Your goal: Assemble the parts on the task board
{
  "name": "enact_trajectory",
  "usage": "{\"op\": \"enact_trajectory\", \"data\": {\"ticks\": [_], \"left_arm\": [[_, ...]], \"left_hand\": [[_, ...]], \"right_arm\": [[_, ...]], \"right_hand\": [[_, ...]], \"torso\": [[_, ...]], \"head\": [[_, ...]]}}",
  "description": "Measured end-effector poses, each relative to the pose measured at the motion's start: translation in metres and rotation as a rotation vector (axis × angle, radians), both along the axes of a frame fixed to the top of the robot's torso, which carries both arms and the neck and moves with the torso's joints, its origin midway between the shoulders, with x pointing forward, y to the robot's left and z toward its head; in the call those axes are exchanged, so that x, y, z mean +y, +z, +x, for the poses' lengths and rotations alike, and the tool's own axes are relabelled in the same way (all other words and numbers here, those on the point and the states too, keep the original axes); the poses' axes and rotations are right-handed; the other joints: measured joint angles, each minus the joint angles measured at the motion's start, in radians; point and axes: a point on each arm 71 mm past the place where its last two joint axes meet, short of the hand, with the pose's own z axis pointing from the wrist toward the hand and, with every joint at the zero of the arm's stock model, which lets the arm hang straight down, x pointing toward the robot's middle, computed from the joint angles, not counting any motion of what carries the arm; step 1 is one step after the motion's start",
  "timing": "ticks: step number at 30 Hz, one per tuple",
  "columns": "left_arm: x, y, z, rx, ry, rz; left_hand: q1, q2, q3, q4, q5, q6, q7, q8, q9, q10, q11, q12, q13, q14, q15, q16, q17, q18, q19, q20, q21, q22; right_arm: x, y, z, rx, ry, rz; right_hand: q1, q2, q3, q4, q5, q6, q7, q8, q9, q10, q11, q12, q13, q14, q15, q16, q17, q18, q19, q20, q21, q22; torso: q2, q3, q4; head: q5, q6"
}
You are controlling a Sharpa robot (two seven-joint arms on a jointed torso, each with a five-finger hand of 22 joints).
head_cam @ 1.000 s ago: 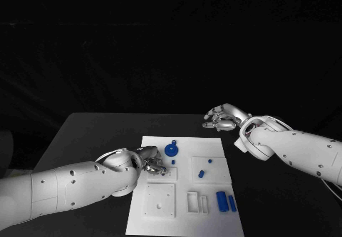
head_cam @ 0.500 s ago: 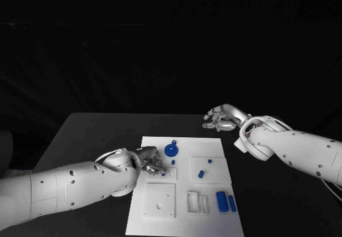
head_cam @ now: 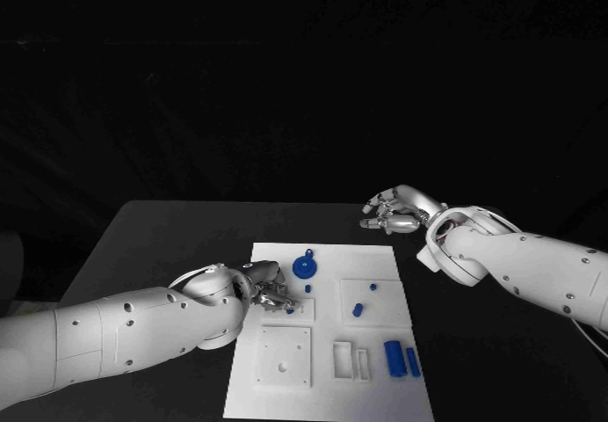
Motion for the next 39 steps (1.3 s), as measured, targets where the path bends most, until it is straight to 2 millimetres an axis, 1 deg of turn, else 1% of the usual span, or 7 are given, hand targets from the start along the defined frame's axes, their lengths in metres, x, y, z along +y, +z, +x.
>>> {"op": "enact_trajectory", "data": {"ticks": [9, 16, 20, 24, 30, 37, 39], "left_arm": [[0.0, -0.001, 0.0, 0.011, 0.004, -0.003], [0.002, -0.001, 0.0, 0.029, 0.024, -0.027], [0.006, -0.001, 0.0, 0.044, 0.054, -0.063], [0.012, -0.001, 0.0, 0.078, 0.101, -0.136], [0.023, 0.006, 0.003, 0.158, 0.21, -0.335], [0.029, 0.023, 0.013, 0.231, 0.329, -0.618], [0.029, 0.024, 0.014, 0.256, 0.356, -0.695]], "left_hand": [[0.015, 0.005, 0.003, -0.016, 0.013, 0.0, 0.001, 0.0, 0.001, -0.003, -0.003, 0.0, -0.001, -0.002, -0.001, 0.0, 0.0, 0.0, 0.0, 0.0, 0.0, 0.001], [0.044, 0.057, -0.021, -0.093, 0.137, -0.004, 0.006, -0.007, 0.007, -0.003, -0.003, 0.004, -0.002, -0.004, 0.0, 0.004, -0.001, -0.002, -0.004, 0.0, 0.004, 0.006], [0.029, 0.077, -0.043, -0.114, 0.146, -0.006, 0.008, -0.008, 0.009, -0.003, -0.003, 0.004, -0.004, -0.005, 0.001, 0.004, -0.003, -0.001, -0.007, 0.003, 0.004, 0.006], [0.026, 0.088, -0.048, -0.119, 0.121, -0.006, 0.008, -0.011, 0.008, -0.003, -0.003, 0.004, -0.008, -0.006, 0.002, 0.004, -0.007, -0.001, -0.007, 0.003, 0.004, 0.005], [0.029, 0.1, -0.026, -0.141, -0.01, -0.014, 0.016, -0.016, 0.004, -0.01, 0.005, -0.008, -0.017, -0.009, 0.006, -0.008, -0.016, -0.004, -0.014, 0.003, -0.004, -0.002], [0.025, 0.105, -0.01, -0.152, -0.055, -0.02, 0.022, -0.024, 0.004, -0.012, 0.006, -0.015, -0.021, -0.011, 0.009, -0.01, -0.018, -0.008, -0.018, 0.006, -0.008, -0.005], [0.032, 0.119, -0.009, -0.153, -0.081, -0.026, 0.029, -0.031, 0.004, -0.015, 0.01, -0.02, -0.023, -0.014, 0.01, -0.015, -0.019, -0.009, -0.026, 0.007, -0.013, -0.006]], "right_arm": [[0.0, 0.0, 0.0, 0.001, 0.0, 0.0], [0.0, -0.001, 0.0, 0.002, 0.0, 0.0], [0.001, -0.002, -0.001, 0.005, 0.003, 0.001], [0.002, -0.002, -0.003, 0.007, 0.01, 0.002], [0.005, -0.002, -0.007, 0.011, 0.022, 0.003], [0.019, -0.003, -0.015, 0.034, 0.059, 0.003], [0.026, -0.005, -0.019, 0.048, 0.074, 0.003]], "right_hand": [[0.0, 0.0, 0.0, 0.0, 0.0, 0.001, -0.001, 0.0, 0.0, 0.0, 0.0, 0.0, -0.001, 0.0, 0.0, 0.0, 0.0, 0.0, -0.004, 0.004, 0.0, 0.0], [0.0, 0.0, 0.0, 0.0, 0.0, 0.001, -0.001, 0.0, 0.0, 0.0, 0.0, 0.0, -0.001, 0.0, 0.0, 0.0, 0.0, 0.0, -0.004, 0.004, 0.0, 0.001], [0.003, -0.003, 0.001, -0.006, 0.0, 0.002, -0.001, 0.0, -0.001, 0.0, 0.0, 0.004, -0.005, 0.0, 0.0, 0.0, 0.003, 0.0, -0.004, 0.004, -0.004, 0.003], [0.03, -0.004, -0.003, -0.04, -0.037, 0.002, 0.003, 0.0, -0.003, -0.004, -0.004, 0.011, -0.011, 0.0, 0.0, -0.007, 0.007, 0.0, -0.004, 0.004, -0.004, 0.007], [0.038, -0.004, -0.007, -0.057, -0.06, 0.0, 0.005, 0.0, -0.005, -0.007, 0.0, 0.013, -0.017, 0.0, 0.0, -0.007, 0.011, 0.0, -0.004, 0.004, -0.008, 0.009], [0.046, -0.004, -0.012, -0.087, -0.097, 0.0, 0.004, 0.0, -0.009, -0.007, 0.0, 0.033, -0.019, 0.012, 0.002, -0.008, 0.024, 0.0, -0.003, 0.004, -0.008, 0.017], [0.046, -0.004, -0.018, -0.093, -0.111, 0.0, 0.004, 0.0, -0.009, -0.005, -0.002, 0.043, -0.017, 0.021, 0.0, -0.002, 0.032, -0.001, 0.009, 0.001, -0.005, 0.022]], "torso": [[0.0, 0.0007, -0.0003], [0.0, 0.0006, -0.0001], [0.0, 0.0001, 0.0], [0.0, -0.0003, 0.0], [0.0, -0.0007, -0.0003], [0.0, -0.0001, -0.0001], [0.0, -0.0001, 0.0]], "head": [[0.0, -0.001], [-0.001, -0.001], [-0.001, 0.002], [0.0, 0.006], [-0.002, 0.012], [-0.001, 0.024], [0.001, 0.028]]}}
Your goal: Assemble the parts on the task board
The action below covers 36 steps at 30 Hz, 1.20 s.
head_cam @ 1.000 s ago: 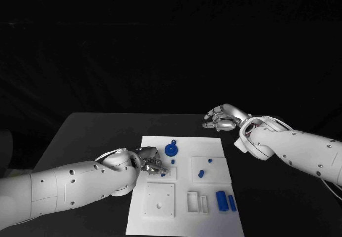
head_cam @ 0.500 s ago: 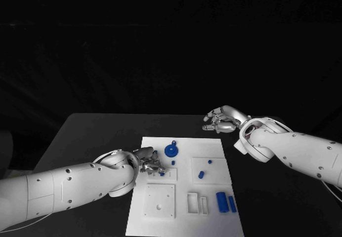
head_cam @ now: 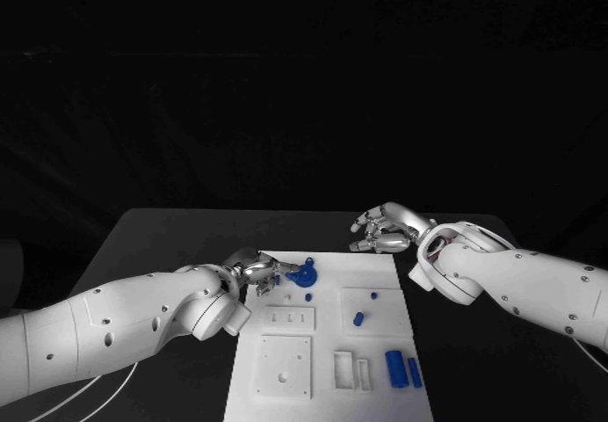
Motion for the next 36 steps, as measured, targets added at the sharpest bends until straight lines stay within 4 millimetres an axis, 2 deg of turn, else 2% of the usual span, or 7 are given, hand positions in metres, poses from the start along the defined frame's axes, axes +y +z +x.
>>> {"op": "enact_trajectory", "data": {"ticks": [5, 8, 11, 16, 22, 28, 36], "left_arm": [[-0.006, 0.002, -0.002, 0.057, 0.053, -0.199], [-0.01, 0.003, -0.004, 0.078, 0.068, -0.281], [-0.012, 0.004, -0.005, 0.091, 0.078, -0.334], [-0.012, 0.005, -0.005, 0.093, 0.094, -0.376], [-0.013, 0.006, -0.004, 0.088, 0.1, -0.4], [-0.018, 0.007, -0.005, 0.085, 0.093, -0.413], [-0.018, 0.007, -0.004, 0.077, 0.087, -0.41]], "left_hand": [[0.0, 0.0, 0.0, 0.0, -0.007, 0.0, 0.0, -0.003, 0.0, 0.0, 0.0, 0.0, 0.0, -0.002, 0.001, 0.0, 0.0, 0.0, -0.001, 0.001, 0.0, 0.0], [0.009, 0.009, 0.0, 0.0, -0.008, -0.008, 0.008, -0.004, 0.001, -0.011, 0.007, -0.008, -0.004, -0.011, 0.01, -0.009, -0.003, -0.001, -0.012, 0.005, -0.01, -0.003], [0.015, 0.015, -0.004, -0.005, -0.011, -0.016, 0.016, -0.012, 0.003, -0.019, 0.009, -0.015, -0.006, -0.016, 0.015, -0.014, -0.005, -0.002, -0.017, 0.009, -0.014, -0.005], [0.017, 0.017, -0.004, -0.005, -0.015, -0.02, 0.013, -0.013, 0.002, -0.021, 0.011, -0.015, -0.006, -0.018, 0.016, -0.014, -0.005, -0.002, -0.021, 0.007, -0.016, -0.005], [0.017, 0.017, -0.003, -0.005, -0.015, -0.023, 0.013, -0.015, 0.002, -0.021, 0.011, -0.015, -0.006, -0.02, 0.018, -0.014, -0.005, -0.003, -0.021, 0.007, -0.016, -0.006], [0.02, 0.02, -0.006, -0.008, -0.016, -0.024, 0.013, -0.015, 0.001, -0.021, 0.011, -0.015, -0.006, -0.021, 0.018, -0.014, -0.005, -0.007, -0.021, 0.007, -0.016, -0.006], [0.02, 0.02, -0.006, -0.008, -0.021, -0.026, 0.011, -0.019, 0.002, -0.021, 0.011, -0.015, -0.006, -0.024, 0.021, -0.013, -0.005, -0.007, -0.021, 0.007, -0.016, -0.006]], "right_arm": [[0.025, -0.006, -0.014, 0.047, 0.05, 0.001], [0.037, -0.009, -0.021, 0.069, 0.067, 0.002], [0.047, -0.01, -0.025, 0.08, 0.071, 0.008], [0.058, -0.009, -0.029, 0.087, 0.069, 0.021], [0.072, -0.01, -0.034, 0.094, 0.075, 0.036], [0.086, -0.01, -0.038, 0.092, 0.092, 0.05], [0.082, -0.01, -0.034, 0.074, 0.058, 0.058]], "right_hand": [[0.0, 0.0, -0.005, -0.005, -0.013, 0.0, 0.0, 0.0, -0.001, 0.003, -0.003, 0.008, 0.007, 0.005, -0.004, 0.009, 0.012, 0.0, 0.007, -0.003, 0.007, 0.005], [0.017, 0.007, -0.014, -0.024, -0.079, 0.006, -0.006, 0.0, -0.004, 0.009, -0.009, 0.059, 0.038, 0.021, -0.006, 0.066, 0.068, -0.001, 0.03, -0.016, 0.037, 0.027], [0.017, 0.007, -0.015, -0.026, -0.106, 0.006, -0.006, 0.0, -0.007, 0.009, -0.009, 0.092, 0.06, 0.021, -0.006, 0.1, 0.103, -0.006, 0.039, -0.024, 0.053, 0.043], [0.005, -0.005, -0.023, -0.023, -0.164, 0.007, -0.007, 0.0, -0.01, 0.003, -0.014, 0.134, 0.088, 0.018, -0.011, 0.139, 0.145, 0.004, 0.048, -0.03, 0.074, 0.066], [-0.003, -0.013, -0.03, -0.024, -0.182, 0.01, -0.011, 0.0, -0.01, -0.004, -0.014, 0.155, 0.101, 0.018, -0.011, 0.154, 0.165, 0.007, 0.054, -0.035, 0.082, 0.079], [-0.003, -0.013, -0.03, -0.024, -0.183, 0.018, -0.011, 0.004, -0.01, -0.004, -0.014, 0.162, 0.105, 0.018, -0.011, 0.16, 0.172, 0.006, 0.057, -0.039, 0.089, 0.084], [-0.003, -0.013, -0.03, -0.024, -0.191, 0.021, -0.014, 0.007, -0.009, -0.004, -0.014, 0.173, 0.109, 0.022, -0.015, 0.17, 0.178, 0.005, 0.064, -0.042, 0.094, 0.09]], "torso": [[0.0, 0.0005, 0.0001], [0.0, 0.0002, 0.0001], [0.0, 0.0001, 0.0003], [0.0, 0.0002, 0.0006], [0.001, 0.0002, 0.0007], [0.001, 0.0, 0.0005], [0.001, -0.0006, 0.0011]], "head": [[0.006, 0.014], [0.006, 0.022], [0.008, 0.03], [0.01, 0.04], [0.01, 0.046], [0.008, 0.046], [0.009, 0.043]]}}
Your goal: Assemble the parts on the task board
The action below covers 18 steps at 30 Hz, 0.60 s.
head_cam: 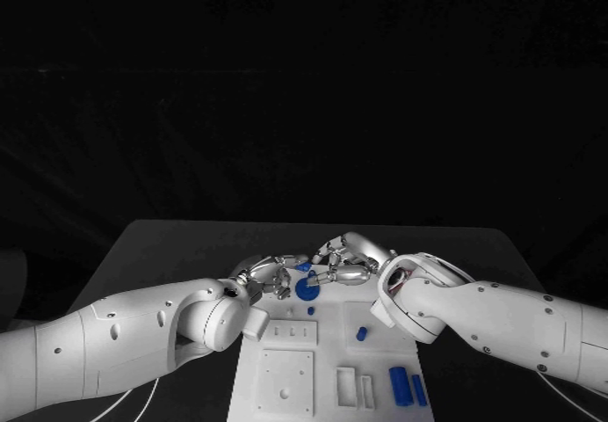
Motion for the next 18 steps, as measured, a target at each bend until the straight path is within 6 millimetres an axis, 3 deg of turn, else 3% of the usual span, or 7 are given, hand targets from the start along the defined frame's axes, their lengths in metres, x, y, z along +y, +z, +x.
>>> {"op": "enact_trajectory", "data": {"ticks": [10, 18], "left_arm": [[-0.0012, 0.0005, -0.0005, -0.017, -0.029, 0.016], [-0.0032, 0.0005, -0.0009, -0.019, -0.05, 0.023]], "left_hand": [[0.001, 0.001, 0.0, 0.0, 0.004, -0.002, -0.002, 0.0, 0.001, 0.0, 0.0, 0.0, 0.0, -0.002, 0.002, 0.0, 0.0, 0.0, 0.0, 0.0, 0.0, 0.0], [0.001, 0.001, 0.0, 0.0, 0.004, -0.003, -0.003, -0.004, 0.001, 0.0, 0.0, 0.0, 0.0, -0.003, 0.003, 0.0, 0.0, 0.0, -0.003, 0.004, 0.0, 0.0]], "right_arm": [[0.0038, 0.0012, 0.0002, -0.012, -0.005, 0.011], [0.0058, 0.0015, 0.0003, -0.017, -0.003, 0.015]], "right_hand": [[0.012, 0.02, 0.021, 0.009, -0.008, 0.018, -0.004, 0.008, 0.0, 0.004, -0.004, 0.011, 0.001, 0.007, -0.007, 0.007, 0.008, -0.004, 0.005, -0.005, 0.008, 0.007], [0.013, 0.021, 0.033, 0.014, -0.012, 0.03, -0.009, 0.012, 0.0, 0.008, -0.007, 0.012, 0.001, 0.009, -0.008, 0.012, 0.01, -0.005, 0.009, -0.009, 0.012, 0.011]], "torso": [[0.0, 0.0, -0.0004], [0.0, 0.0012, -0.0005]], "head": [[0.002, -0.002], [0.001, -0.001]]}}
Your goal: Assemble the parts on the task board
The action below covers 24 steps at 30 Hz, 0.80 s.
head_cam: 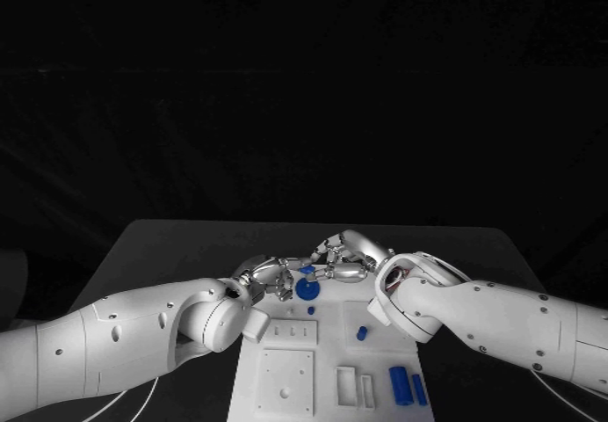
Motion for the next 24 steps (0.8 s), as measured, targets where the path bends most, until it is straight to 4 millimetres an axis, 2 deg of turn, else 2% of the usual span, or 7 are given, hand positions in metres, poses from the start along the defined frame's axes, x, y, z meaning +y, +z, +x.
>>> {"op": "enact_trajectory", "data": {"ticks": [6, 10, 13, 14, 20, 24], "left_arm": [[-0.0001, -0.0003, 0.0001, 0.0, -0.007, 0.004], [-0.0007, -0.0004, 0.0, 0.001, -0.012, 0.005], [-0.0006, -0.0005, 0.0001, 0.002, -0.015, 0.007], [-0.0005, -0.0006, 0.0001, 0.003, -0.016, 0.007], [0.0001, -0.0009, 0.0005, 0.009, -0.023, 0.009], [0.0003, -0.0013, 0.0002, 0.016, -0.034, 0.009]], "left_hand": [[0.002, 0.002, 0.0, 0.0, 0.0, -0.002, 0.001, 0.002, 0.0, 0.0, 0.0, 0.0, 0.0, -0.001, 0.001, 0.0, 0.0, 0.0, 0.0, 0.0, 0.0, 0.0], [0.002, 0.002, 0.0, 0.0, 0.0, -0.002, 0.001, 0.004, 0.0, 0.001, 0.001, 0.0, 0.0, -0.001, 0.001, 0.0, 0.0, -0.001, 0.0, 0.0, 0.0, 0.0], [0.002, 0.002, 0.0, 0.0, -0.002, -0.002, 0.001, 0.004, 0.0, 0.001, 0.001, 0.0, 0.0, -0.001, 0.001, 0.0, 0.0, -0.001, 0.0, 0.0, 0.0, 0.0], [0.002, 0.002, 0.0, 0.0, -0.002, -0.003, 0.001, 0.004, 0.0, 0.001, 0.001, 0.0, 0.0, -0.001, 0.001, 0.0, 0.0, -0.001, 0.0, 0.0, 0.0, 0.0], [0.002, 0.002, -0.003, -0.003, -0.002, -0.002, 0.005, -0.001, 0.0, 0.002, 0.002, 0.0, 0.0, -0.001, 0.001, 0.0, 0.0, -0.001, 0.0, 0.0, 0.0, 0.0], [0.002, 0.003, -0.003, -0.003, -0.002, -0.002, 0.005, 0.002, 0.0, -0.001, -0.001, 0.0, 0.0, -0.001, 0.001, 0.0, 0.0, -0.002, 0.0, 0.0, 0.0, 0.0]], "right_arm": [[0.0012, 0.0001, -0.0004, -0.001, 0.004, 0.003], [0.0017, 0.0001, -0.0006, -0.001, 0.007, 0.005], [0.0015, 0.0001, -0.0004, -0.003, 0.007, 0.005], [0.0015, 0.0001, -0.0004, -0.003, 0.008, 0.006], [0.0023, 0.0001, -0.001, -0.008, 0.017, 0.009], [0.0021, -0.0002, -0.0011, -0.01, 0.019, 0.01]], "right_hand": [[0.005, 0.013, 0.015, 0.0, -0.01, 0.016, -0.004, 0.008, 0.003, 0.005, -0.002, 0.0, 0.0, 0.004, -0.003, 0.0, 0.003, 0.0, 0.0, 0.0, 0.004, 0.001], [0.027, 0.035, 0.077, 0.007, -0.083, 0.046, -0.02, 0.026, 0.013, 0.012, -0.017, 0.004, -0.004, 0.009, -0.014, 0.004, 0.005, 0.0, 0.006, -0.005, 0.004, 0.002], [0.054, 0.031, 0.151, 0.023, -0.146, 0.068, -0.026, 0.036, 0.022, 0.016, -0.024, 0.005, -0.007, 0.01, -0.022, 0.004, 0.007, 0.001, 0.006, -0.005, 0.006, 0.002], [0.056, 0.031, 0.167, 0.027, -0.155, 0.075, -0.027, 0.037, 0.025, 0.017, -0.025, 0.005, -0.008, 0.01, -0.022, 0.004, 0.007, 0.001, 0.006, -0.005, 0.008, 0.002], [0.082, 0.042, 0.278, 0.048, -0.163, 0.118, -0.039, 0.058, 0.043, 0.029, -0.036, 0.005, -0.008, 0.018, -0.03, 0.01, 0.014, 0.002, 0.011, -0.011, 0.016, 0.002], [0.086, 0.046, 0.312, 0.05, -0.164, 0.128, -0.045, 0.064, 0.048, 0.034, -0.041, 0.011, -0.006, 0.023, -0.035, 0.015, 0.019, 0.002, 0.018, -0.011, 0.024, 0.002]], "torso": [[0.0, 0.0003, -0.0006], [0.0, 0.0004, -0.0008], [0.0, 0.0005, -0.0007], [0.0, 0.0005, -0.0007], [0.0, 0.0004, -0.0007], [0.0, 0.0002, -0.0006]], "head": [[0.0, -0.001], [0.001, -0.002], [0.001, -0.004], [0.0, -0.004], [-0.001, -0.006], [-0.002, -0.007]]}}
